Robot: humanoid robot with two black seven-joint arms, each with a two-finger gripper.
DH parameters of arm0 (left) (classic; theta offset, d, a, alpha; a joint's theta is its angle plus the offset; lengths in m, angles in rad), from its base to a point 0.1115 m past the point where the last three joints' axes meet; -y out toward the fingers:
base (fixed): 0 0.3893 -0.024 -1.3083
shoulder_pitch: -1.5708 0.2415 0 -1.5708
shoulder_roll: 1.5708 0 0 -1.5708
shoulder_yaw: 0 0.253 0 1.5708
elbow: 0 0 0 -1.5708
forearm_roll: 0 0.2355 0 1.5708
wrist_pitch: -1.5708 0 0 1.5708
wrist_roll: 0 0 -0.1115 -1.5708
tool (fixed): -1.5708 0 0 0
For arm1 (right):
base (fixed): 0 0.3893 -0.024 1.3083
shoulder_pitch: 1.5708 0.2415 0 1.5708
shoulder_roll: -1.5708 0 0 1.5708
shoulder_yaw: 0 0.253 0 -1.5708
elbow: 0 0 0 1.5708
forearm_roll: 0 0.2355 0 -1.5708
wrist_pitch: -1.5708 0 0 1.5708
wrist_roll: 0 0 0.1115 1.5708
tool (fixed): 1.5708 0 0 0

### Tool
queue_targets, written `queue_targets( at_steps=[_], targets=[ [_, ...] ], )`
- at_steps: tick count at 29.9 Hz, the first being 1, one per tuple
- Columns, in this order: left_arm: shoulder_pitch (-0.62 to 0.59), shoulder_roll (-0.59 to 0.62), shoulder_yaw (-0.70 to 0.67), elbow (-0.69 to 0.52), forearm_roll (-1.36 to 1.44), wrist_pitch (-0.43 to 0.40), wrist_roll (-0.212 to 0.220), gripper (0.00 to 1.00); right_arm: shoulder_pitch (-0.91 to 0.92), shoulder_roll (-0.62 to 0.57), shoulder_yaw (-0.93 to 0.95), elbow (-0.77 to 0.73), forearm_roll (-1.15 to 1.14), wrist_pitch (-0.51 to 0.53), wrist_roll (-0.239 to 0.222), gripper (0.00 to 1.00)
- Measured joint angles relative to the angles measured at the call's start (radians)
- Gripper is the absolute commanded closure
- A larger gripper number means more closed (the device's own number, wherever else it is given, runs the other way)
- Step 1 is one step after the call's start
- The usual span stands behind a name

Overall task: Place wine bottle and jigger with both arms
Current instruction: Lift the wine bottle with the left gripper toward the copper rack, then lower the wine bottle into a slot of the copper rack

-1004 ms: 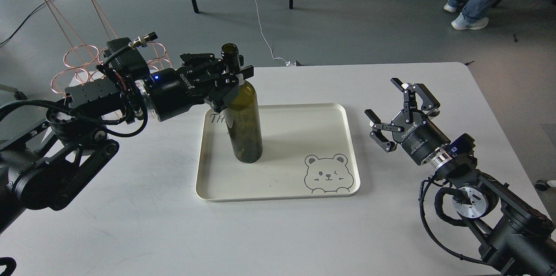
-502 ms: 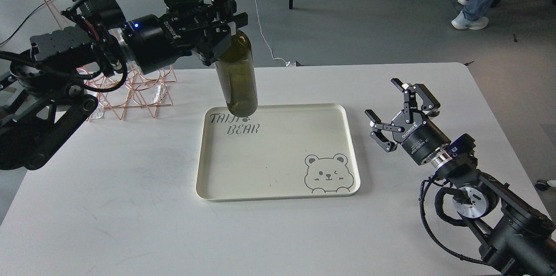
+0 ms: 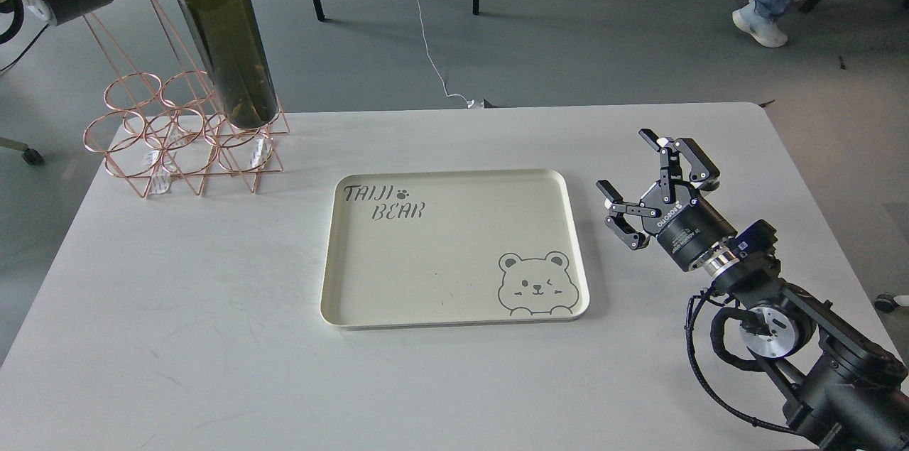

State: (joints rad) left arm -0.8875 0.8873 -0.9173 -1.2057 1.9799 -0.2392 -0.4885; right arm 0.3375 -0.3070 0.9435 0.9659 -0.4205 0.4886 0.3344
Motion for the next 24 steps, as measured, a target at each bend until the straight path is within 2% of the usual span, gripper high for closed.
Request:
queue_targets(
  at_steps=[8, 15, 24],
  targets=[
    [0.006, -0.008, 0.015, 0.089, -0.004, 0.009, 0.000, 0.82, -0.003, 0.000, 0.000, 0.000, 0.000, 0.000, 0.000, 0.02],
    [0.004, -0.027, 0.067, 0.158, -0.013, 0.071, 0.000, 0.82, -0.009, -0.001, 0.000, 0.000, 0.000, 0.000, 0.000, 0.01],
    [-0.007, -0.055, 0.072, 0.205, -0.042, 0.078, 0.000, 0.82, -0.014, -0.001, 0.005, 0.002, 0.000, 0.000, 0.000, 0.02]
  ],
)
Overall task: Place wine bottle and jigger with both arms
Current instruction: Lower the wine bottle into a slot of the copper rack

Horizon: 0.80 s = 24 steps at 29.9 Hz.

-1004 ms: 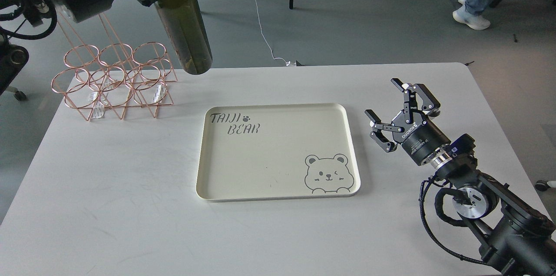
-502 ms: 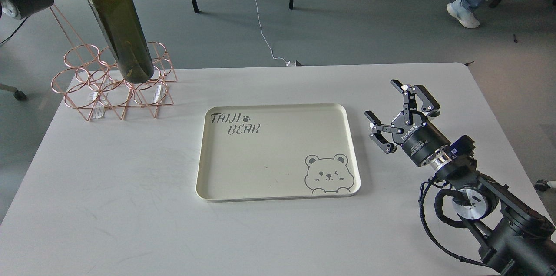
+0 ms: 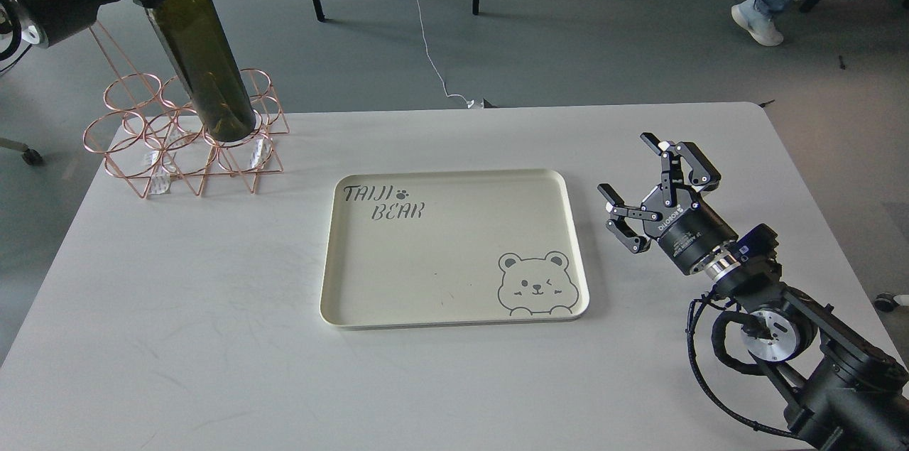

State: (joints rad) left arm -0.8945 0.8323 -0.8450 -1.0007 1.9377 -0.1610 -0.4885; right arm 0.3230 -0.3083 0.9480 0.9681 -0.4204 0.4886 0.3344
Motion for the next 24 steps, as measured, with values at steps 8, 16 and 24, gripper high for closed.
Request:
queue_targets(
  at_steps=[8, 16, 24],
  targets=[
    [-0.002, -0.011, 0.010, 0.013, 0.000, 0.004, 0.000, 0.82, -0.009, 0.000, 0.000, 0.002, 0.000, 0.000, 0.000, 0.02],
    [0.000, -0.013, 0.017, 0.040, 0.001, 0.019, 0.000, 0.81, -0.011, 0.000, 0.000, 0.008, 0.000, 0.000, 0.000, 0.02],
    [0.006, -0.027, 0.017, 0.056, 0.001, 0.020, 0.000, 0.81, -0.013, 0.000, 0.001, 0.008, 0.000, 0.000, 0.000, 0.02]
  ],
)
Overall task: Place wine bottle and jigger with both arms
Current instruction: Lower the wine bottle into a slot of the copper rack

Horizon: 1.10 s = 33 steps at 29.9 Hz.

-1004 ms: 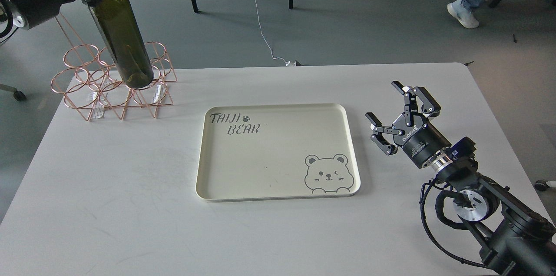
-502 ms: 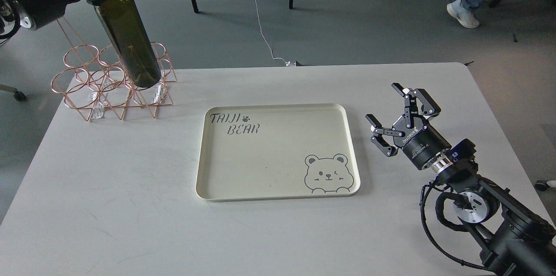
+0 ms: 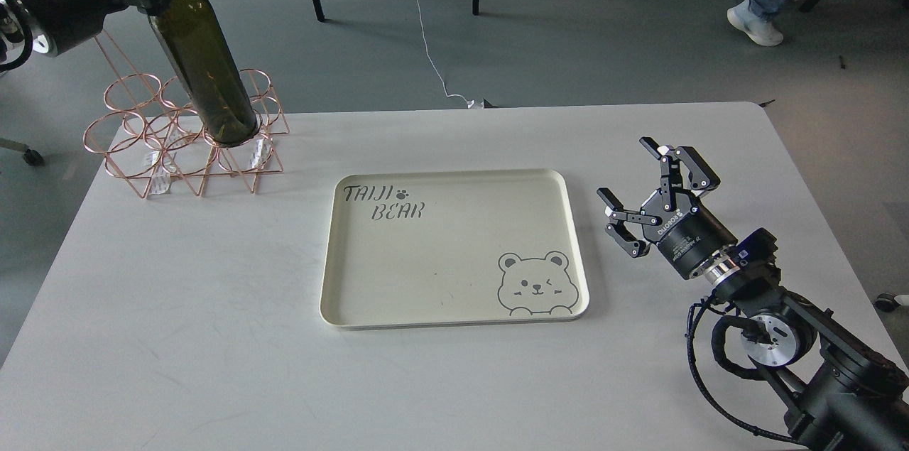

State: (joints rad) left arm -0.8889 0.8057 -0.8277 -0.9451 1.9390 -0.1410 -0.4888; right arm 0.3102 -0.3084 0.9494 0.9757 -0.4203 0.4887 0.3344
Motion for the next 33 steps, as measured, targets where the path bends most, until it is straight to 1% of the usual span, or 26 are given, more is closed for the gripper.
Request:
queue_targets(
  at_steps=[6, 27, 33],
  targets=[
    [0.000, -0.013, 0.030, 0.032, 0.000, 0.020, 0.000, 0.80, -0.009, 0.000, 0.010, 0.001, 0.000, 0.000, 0.000, 0.02],
    [0.005, -0.057, 0.074, 0.077, -0.002, 0.039, 0.000, 0.75, -0.011, 0.000, 0.012, 0.006, 0.000, 0.000, 0.000, 0.01],
    [0.007, -0.069, 0.098, 0.089, -0.002, 0.056, 0.000, 0.75, -0.012, 0.000, 0.012, 0.006, 0.000, 0.000, 0.000, 0.01]
  ],
)
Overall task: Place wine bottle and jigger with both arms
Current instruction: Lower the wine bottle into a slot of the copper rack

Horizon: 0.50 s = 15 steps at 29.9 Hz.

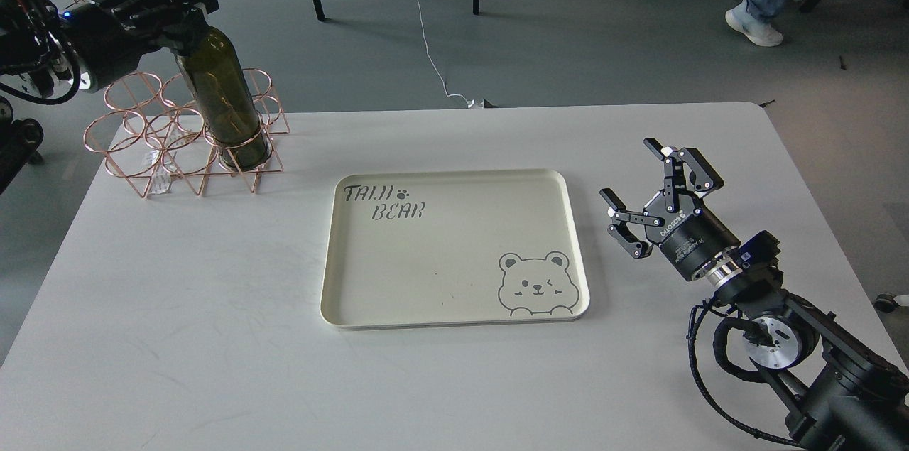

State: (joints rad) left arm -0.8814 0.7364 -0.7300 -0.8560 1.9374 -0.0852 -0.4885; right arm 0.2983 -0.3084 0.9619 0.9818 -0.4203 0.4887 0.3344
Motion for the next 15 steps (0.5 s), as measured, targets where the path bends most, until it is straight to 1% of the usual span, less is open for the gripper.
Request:
queue_targets(
  at_steps=[3, 15],
  targets=[
    [0.005, -0.004, 0.002, 0.002, -0.001, 0.002, 0.000, 0.73, -0.001, 0.000, 0.000, 0.000, 0.000, 0.000, 0.000, 0.02],
    [0.019, -0.031, 0.003, 0.028, 0.000, 0.004, 0.000, 0.72, -0.001, 0.000, 0.000, 0.000, 0.000, 0.000, 0.000, 0.02]
  ],
)
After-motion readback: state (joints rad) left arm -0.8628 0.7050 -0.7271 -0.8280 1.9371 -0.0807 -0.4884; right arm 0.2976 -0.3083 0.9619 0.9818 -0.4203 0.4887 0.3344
